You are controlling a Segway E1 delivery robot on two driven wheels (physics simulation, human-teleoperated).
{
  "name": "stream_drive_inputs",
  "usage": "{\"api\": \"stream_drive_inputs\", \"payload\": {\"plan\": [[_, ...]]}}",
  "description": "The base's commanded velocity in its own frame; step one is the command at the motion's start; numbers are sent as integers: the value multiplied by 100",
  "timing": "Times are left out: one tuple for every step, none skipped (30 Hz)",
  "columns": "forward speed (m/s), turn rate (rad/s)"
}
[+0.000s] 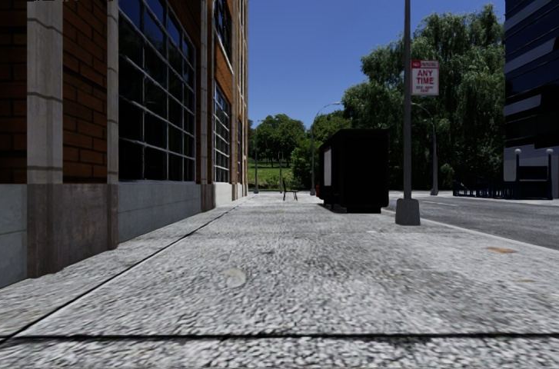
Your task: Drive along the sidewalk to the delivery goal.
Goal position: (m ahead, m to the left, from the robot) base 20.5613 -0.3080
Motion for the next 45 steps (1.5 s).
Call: {"api": "stream_drive_inputs", "payload": {"plan": [[200,0],[200,0],[200,0],[200,0],[200,0],[200,0],[200,0],[200,0],[200,0],[200,0],[200,0],[200,0],[200,0],[200,0],[200,0],[200,0],[200,0],[200,0],[200,0],[200,0],[200,0],[200,0],[200,0],[200,0],[200,0],[200,0],[200,0],[200,0],[200,0],[200,0],[200,0],[200,0],[200,0],[200,0],[200,0],[200,0],[200,0],[200,0],[200,0],[200,0],[200,0],[200,0],[200,0],[200,0],[200,0]]}}
